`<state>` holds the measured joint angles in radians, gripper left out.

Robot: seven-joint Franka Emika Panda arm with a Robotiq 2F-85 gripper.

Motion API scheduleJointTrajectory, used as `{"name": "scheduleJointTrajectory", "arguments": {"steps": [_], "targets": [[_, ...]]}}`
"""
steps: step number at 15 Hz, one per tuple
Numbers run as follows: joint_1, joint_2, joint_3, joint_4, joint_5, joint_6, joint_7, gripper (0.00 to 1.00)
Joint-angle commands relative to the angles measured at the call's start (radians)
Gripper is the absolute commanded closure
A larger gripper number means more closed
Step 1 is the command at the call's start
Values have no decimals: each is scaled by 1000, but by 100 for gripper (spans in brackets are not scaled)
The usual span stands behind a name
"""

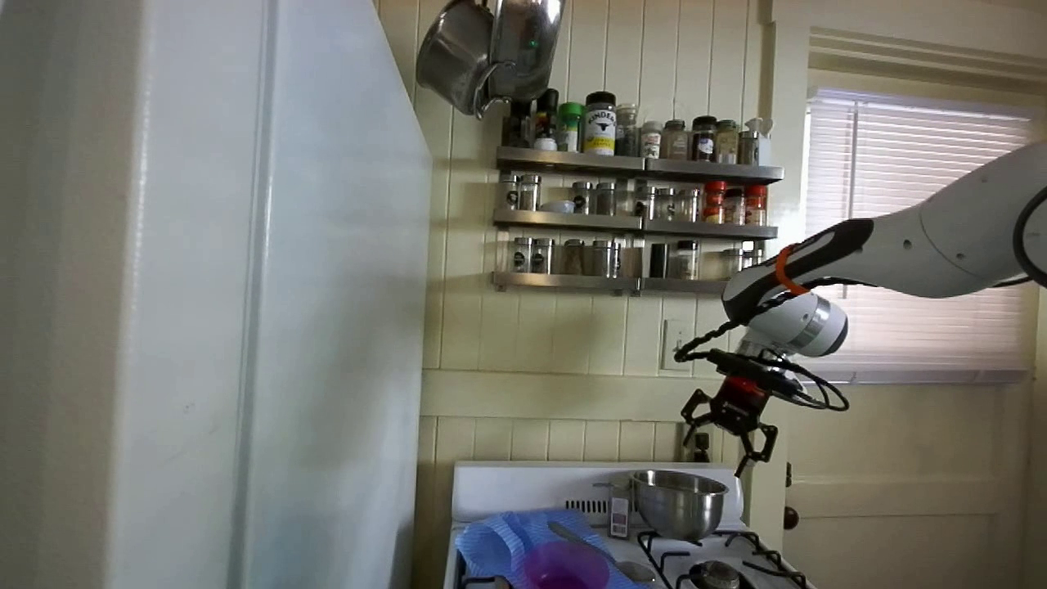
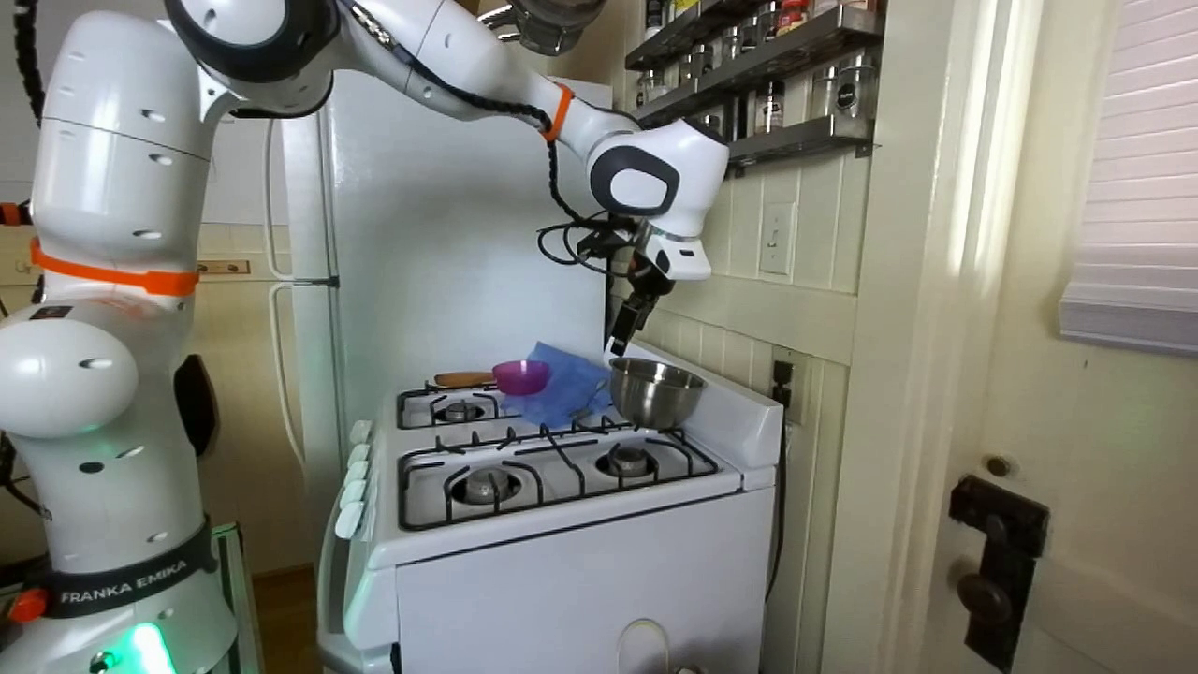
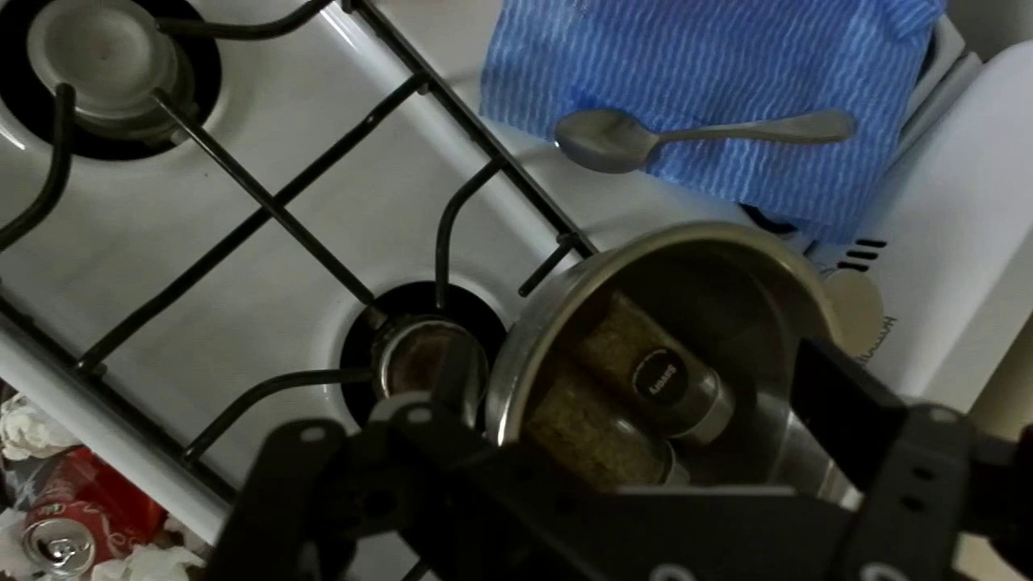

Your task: Put the bowl on the stove right-front plate

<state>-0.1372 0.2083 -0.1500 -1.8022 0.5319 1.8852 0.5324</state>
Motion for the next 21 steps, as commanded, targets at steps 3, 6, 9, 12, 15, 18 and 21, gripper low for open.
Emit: {"name": "scheduleJointTrajectory", "arguments": {"steps": [3,6,9,12,15,18,21], "targets": [[-1,-34,1,-56,-10,15,-6,0],[-5,-9,1,-26,-1,2,-2,0],[-5,-10,1,-26,-1,2,-2,0],[3,-15,0,-45,-16,22,32,0],[5,-16,-2,-63,-34,29,51,0],[9,16,-2,-57,-51,36,106,0],[14,67,-5,-28,-84,70,171,0]]}}
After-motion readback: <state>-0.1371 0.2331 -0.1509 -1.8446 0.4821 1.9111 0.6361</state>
